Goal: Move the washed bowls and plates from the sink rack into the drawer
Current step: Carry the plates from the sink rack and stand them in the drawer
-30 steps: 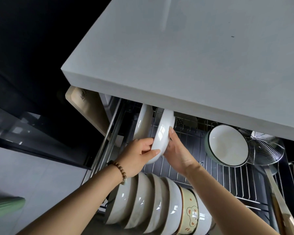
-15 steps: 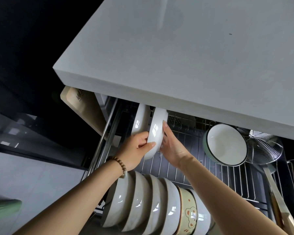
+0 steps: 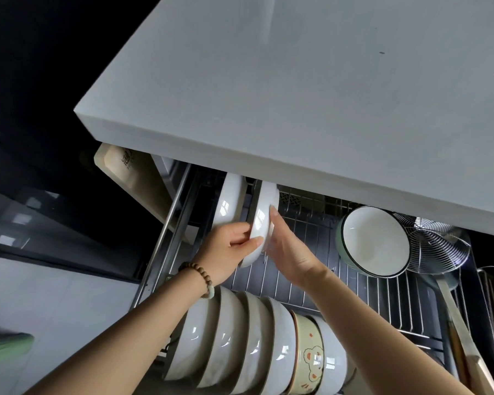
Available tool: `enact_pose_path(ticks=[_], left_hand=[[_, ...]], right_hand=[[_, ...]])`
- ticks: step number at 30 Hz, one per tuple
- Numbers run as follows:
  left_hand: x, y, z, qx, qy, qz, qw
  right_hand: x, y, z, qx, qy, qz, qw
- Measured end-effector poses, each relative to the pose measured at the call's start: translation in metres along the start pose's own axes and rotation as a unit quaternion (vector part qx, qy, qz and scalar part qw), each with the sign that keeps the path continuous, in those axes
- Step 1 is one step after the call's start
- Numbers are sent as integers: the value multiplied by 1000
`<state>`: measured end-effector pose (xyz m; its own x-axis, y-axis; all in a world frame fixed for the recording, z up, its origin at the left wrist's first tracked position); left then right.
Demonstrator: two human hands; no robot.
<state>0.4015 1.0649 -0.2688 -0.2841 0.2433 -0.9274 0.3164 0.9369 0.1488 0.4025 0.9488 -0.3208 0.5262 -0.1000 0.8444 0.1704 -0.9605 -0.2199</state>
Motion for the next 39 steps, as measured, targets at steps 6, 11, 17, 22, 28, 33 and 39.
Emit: enact_pose_path(ticks=[6, 11, 17, 22, 28, 33, 39], left_hand=[[5, 5, -6, -25, -20, 65, 997], [0, 6, -4, -31, -35, 71, 996], [-1, 8, -2, -26, -27, 69, 997], [-1, 8, -6, -39, 3, 82, 996], [-9, 16, -32, -83, 43, 74, 993], [-33, 21, -70, -109, 45, 114, 986], [-114, -43, -107, -40, 29, 188, 981]], right_hand=[[26, -5, -18, 9, 96, -58, 994], [34, -11, -16, -8, 100, -35, 994], [36, -13, -16, -10, 86, -23, 996], [34, -10, -17, -28, 70, -30, 997], [29, 7, -40, -64, 16, -11, 998], [45, 29, -103, -57, 14, -125, 990], [99, 78, -205, -106, 10, -238, 965]])
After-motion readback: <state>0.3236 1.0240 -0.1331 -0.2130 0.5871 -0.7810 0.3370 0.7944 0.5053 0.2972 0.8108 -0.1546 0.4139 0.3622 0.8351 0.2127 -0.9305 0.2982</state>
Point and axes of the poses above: each hand's wrist, its own z-axis towards the middle knuckle, its own y-axis out of the back of the hand, x = y × z, the point moved 7 cm from there along z, towards the middle knuckle, and after that the axes turned 3 degrees about y, right-handed, at the moved point
